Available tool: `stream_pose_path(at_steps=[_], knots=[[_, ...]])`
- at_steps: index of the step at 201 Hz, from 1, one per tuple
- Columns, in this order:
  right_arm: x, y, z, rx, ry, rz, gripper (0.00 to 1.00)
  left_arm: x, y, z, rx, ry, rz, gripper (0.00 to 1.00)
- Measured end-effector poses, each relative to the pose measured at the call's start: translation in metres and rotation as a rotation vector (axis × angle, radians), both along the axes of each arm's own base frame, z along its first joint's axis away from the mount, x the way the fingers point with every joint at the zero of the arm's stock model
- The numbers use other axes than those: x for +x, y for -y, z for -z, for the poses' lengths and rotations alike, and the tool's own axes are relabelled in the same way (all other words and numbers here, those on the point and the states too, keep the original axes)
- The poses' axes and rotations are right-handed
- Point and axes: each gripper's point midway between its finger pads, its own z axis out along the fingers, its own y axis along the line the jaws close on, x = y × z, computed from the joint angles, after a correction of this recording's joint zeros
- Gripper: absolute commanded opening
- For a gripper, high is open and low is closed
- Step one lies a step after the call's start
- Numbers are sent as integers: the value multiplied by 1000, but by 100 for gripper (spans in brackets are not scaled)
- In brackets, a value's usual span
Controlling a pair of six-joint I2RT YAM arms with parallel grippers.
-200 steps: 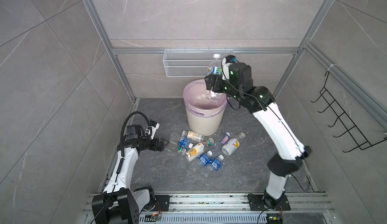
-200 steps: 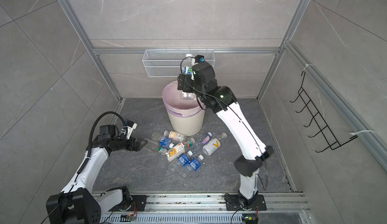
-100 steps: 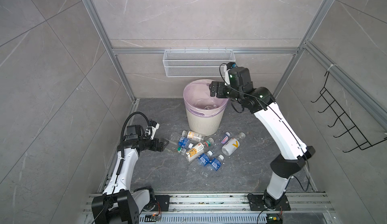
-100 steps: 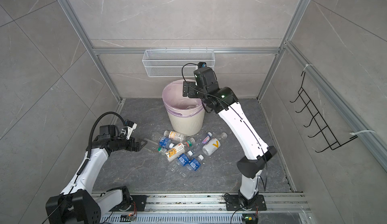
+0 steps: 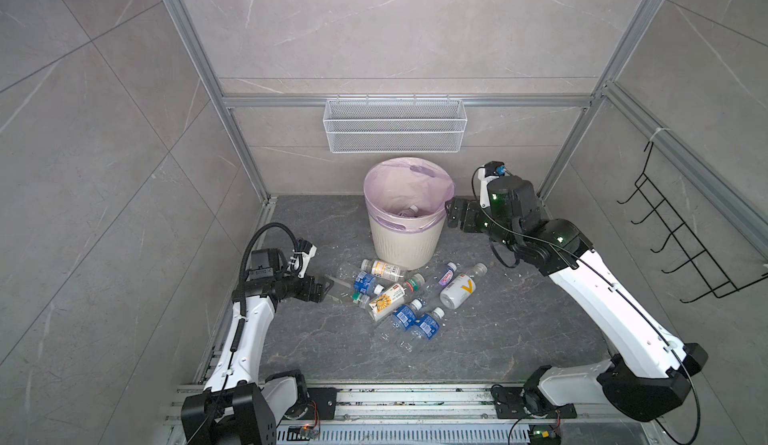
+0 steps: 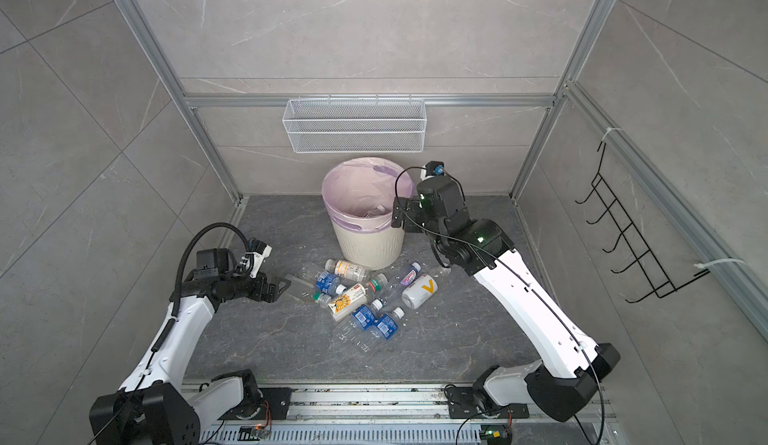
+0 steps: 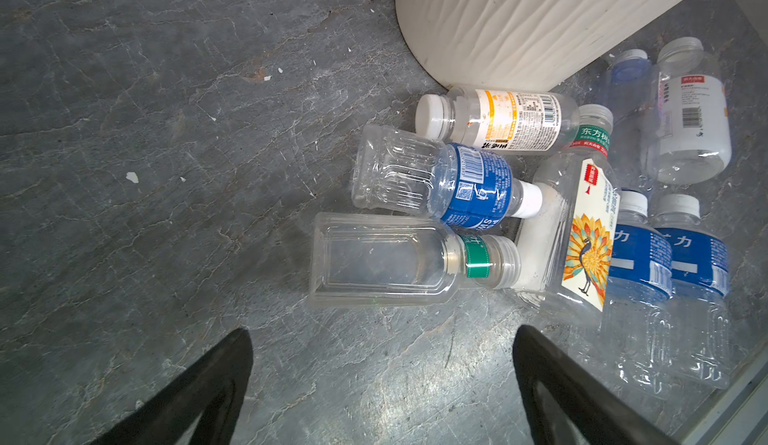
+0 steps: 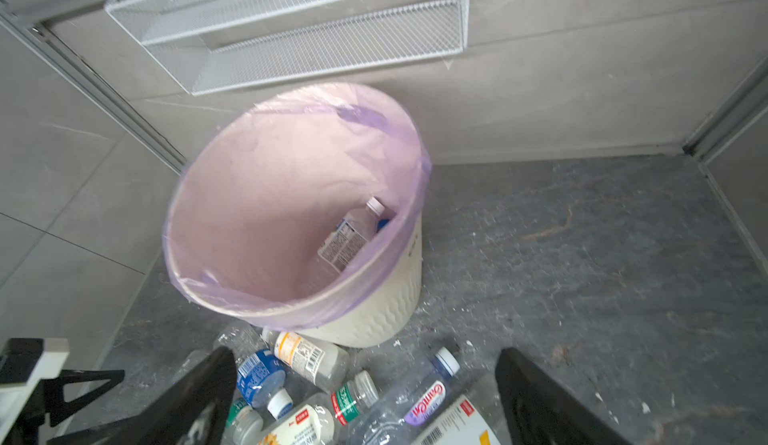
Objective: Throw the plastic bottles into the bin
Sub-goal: 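Lower the right gripper toward the bottles while the left gripper approaches them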
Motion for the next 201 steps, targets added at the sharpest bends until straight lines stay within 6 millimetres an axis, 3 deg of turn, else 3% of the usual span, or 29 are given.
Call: stream_pose_path(at_steps=[67, 96, 147, 201], knots=[[-27, 22, 53, -3, -87, 42, 99, -5, 2, 6, 66, -2, 51, 100], [-36, 28, 85, -5, -151, 70, 99, -6, 8, 8, 108, 6, 93, 100], [-53, 40, 144, -16, -269, 129, 99, -14, 30, 9, 150, 22, 181, 100], [-68, 51, 179, -11, -340, 178, 99, -29, 69, 5, 163, 38, 293, 98]])
